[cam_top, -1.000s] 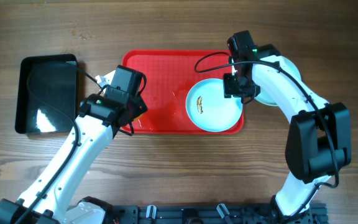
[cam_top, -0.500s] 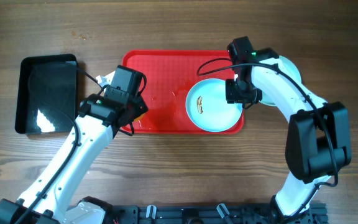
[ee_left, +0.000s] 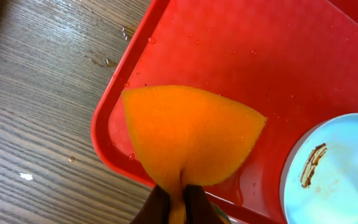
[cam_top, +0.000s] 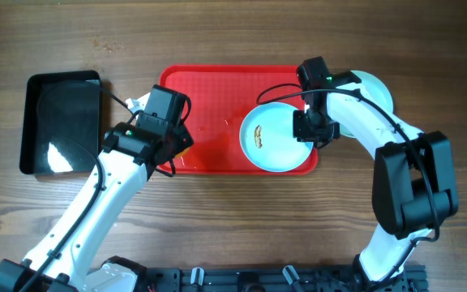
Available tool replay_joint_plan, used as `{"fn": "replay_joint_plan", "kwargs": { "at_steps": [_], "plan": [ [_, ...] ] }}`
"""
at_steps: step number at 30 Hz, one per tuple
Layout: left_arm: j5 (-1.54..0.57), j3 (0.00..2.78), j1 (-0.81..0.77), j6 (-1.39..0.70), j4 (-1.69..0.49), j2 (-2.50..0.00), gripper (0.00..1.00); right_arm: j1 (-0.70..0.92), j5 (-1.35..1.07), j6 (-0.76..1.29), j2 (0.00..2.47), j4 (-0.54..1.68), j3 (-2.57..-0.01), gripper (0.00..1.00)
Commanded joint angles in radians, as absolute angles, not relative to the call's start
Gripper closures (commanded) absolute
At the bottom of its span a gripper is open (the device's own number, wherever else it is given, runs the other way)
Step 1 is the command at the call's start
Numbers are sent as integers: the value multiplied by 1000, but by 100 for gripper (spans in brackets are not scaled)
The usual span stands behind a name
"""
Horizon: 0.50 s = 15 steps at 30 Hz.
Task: Clean dirty plates on tray and stack at the side
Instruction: 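Move the right gripper to the front-right plate and grasp its rim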
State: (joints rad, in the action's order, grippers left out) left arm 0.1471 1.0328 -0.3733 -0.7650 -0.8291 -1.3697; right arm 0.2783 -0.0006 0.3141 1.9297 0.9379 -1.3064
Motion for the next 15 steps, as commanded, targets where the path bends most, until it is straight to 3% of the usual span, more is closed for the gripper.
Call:
{"fn": "replay_joint_plan", "kwargs": {
  "at_steps": [1,15],
  "plan": [
    [139,1026,-378,-771,-826,-1375,96,281,-60,322,1928,928,-1300,68],
    [127,1026,-378,-771,-824,-1375,96,281,-105,370,1928,802,-1203,69]
  ]
}}
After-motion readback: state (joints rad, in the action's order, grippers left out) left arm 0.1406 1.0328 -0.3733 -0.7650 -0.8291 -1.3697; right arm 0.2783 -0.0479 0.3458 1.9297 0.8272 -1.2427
